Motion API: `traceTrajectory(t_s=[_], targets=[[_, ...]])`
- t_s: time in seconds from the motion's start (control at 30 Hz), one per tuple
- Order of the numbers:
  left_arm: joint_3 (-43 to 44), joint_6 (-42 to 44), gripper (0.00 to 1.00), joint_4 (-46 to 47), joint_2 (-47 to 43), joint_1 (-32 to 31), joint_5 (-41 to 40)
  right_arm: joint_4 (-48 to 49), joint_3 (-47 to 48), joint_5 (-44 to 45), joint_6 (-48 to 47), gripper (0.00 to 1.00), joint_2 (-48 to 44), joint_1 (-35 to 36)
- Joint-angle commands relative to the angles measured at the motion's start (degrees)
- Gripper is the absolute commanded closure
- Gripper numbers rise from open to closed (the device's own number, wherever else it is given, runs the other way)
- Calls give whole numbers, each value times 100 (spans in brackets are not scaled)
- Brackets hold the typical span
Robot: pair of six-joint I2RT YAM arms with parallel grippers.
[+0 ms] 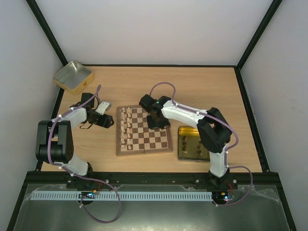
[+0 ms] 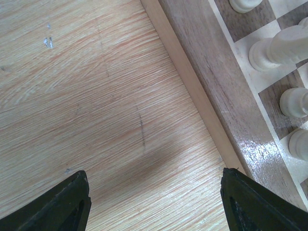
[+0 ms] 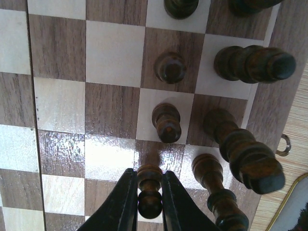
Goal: Set up the chess pieces on the board
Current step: Place the chess piece on the chessboard.
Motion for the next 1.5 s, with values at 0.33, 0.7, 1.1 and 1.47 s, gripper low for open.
traceTrajectory(t_s=[0.33, 0.7, 1.1, 1.47], targets=[[-35, 40, 26, -112, -26, 28, 73, 38, -54, 214, -42, 85, 139, 14], [-25, 40, 26, -104, -13, 28, 82, -10, 15, 261, -41, 83, 119, -6], [-22, 40, 26, -108, 8, 28, 84, -449, 571, 384, -42, 80, -194, -11], [-27, 15, 25, -111, -60, 28, 72, -717, -444, 950, 381, 80, -1771, -201]])
